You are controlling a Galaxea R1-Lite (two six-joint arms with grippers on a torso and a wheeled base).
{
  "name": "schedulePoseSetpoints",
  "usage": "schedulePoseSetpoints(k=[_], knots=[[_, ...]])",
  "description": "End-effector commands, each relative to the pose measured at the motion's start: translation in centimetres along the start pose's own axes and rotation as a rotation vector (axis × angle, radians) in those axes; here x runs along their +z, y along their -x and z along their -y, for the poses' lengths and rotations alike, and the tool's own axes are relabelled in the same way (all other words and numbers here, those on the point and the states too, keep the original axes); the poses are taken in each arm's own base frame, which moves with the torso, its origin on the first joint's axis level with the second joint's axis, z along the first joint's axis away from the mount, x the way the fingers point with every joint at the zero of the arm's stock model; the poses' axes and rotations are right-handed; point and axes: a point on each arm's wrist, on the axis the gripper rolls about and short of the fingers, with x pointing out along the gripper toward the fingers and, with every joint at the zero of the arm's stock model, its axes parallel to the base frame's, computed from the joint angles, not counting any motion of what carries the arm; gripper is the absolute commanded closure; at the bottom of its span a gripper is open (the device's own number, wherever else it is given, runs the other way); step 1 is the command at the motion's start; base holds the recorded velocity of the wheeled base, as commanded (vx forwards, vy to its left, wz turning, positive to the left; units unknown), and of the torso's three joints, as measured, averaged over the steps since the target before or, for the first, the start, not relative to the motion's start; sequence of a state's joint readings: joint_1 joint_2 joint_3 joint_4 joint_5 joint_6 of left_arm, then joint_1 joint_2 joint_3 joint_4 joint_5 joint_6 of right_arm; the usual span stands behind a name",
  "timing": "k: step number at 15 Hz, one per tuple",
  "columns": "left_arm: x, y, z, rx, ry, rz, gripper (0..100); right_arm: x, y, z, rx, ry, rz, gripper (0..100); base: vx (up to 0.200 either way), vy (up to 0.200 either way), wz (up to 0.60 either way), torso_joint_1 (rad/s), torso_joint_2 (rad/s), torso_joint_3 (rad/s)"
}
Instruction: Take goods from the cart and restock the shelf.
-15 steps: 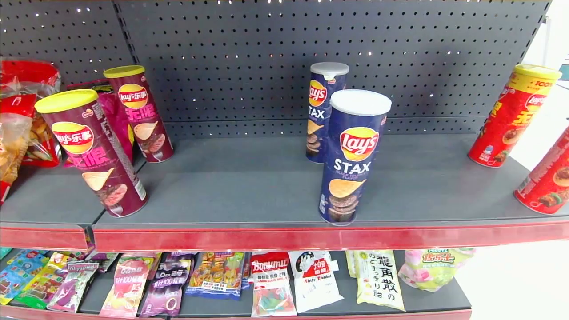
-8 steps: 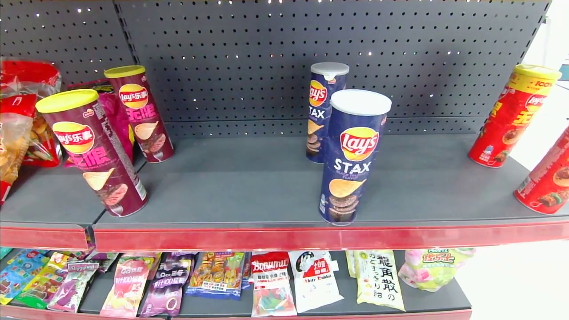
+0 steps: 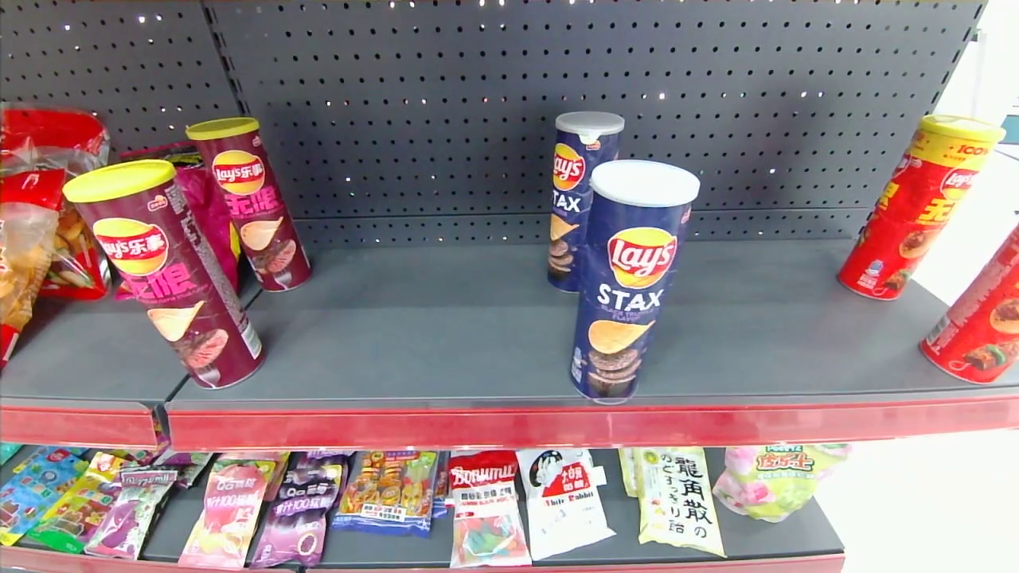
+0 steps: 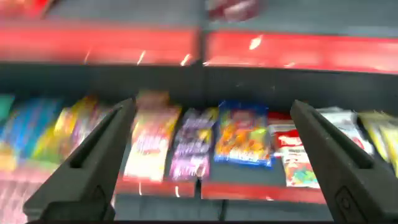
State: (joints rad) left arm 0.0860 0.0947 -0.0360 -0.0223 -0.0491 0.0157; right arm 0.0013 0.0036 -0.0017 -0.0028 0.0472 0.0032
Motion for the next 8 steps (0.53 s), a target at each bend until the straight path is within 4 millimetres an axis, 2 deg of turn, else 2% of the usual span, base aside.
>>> schedulePoseSetpoints(k=[1, 3, 8], knots=[[-1.23, -0.18, 0.05, -0.017, -0.025, -0.064, 0, 0.0, 0.0, 0.0, 0.001, 0.0, 0.001, 0, 0.0, 0.0, 0.0, 0.0, 0.0, 0.0], [-1.26, -0.19, 0.0, 0.007, 0.028, -0.065, 0, 0.0, 0.0, 0.0, 0.001, 0.0, 0.001, 0, 0.0, 0.0, 0.0, 0.0, 0.0, 0.0], [-1.25, -0.22, -0.05, 0.029, 0.027, -0.059, 0, -0.01, 0.01, 0.0, -0.002, 0.003, 0.002, 0, 0.0, 0.0, 0.0, 0.0, 0.0, 0.0]])
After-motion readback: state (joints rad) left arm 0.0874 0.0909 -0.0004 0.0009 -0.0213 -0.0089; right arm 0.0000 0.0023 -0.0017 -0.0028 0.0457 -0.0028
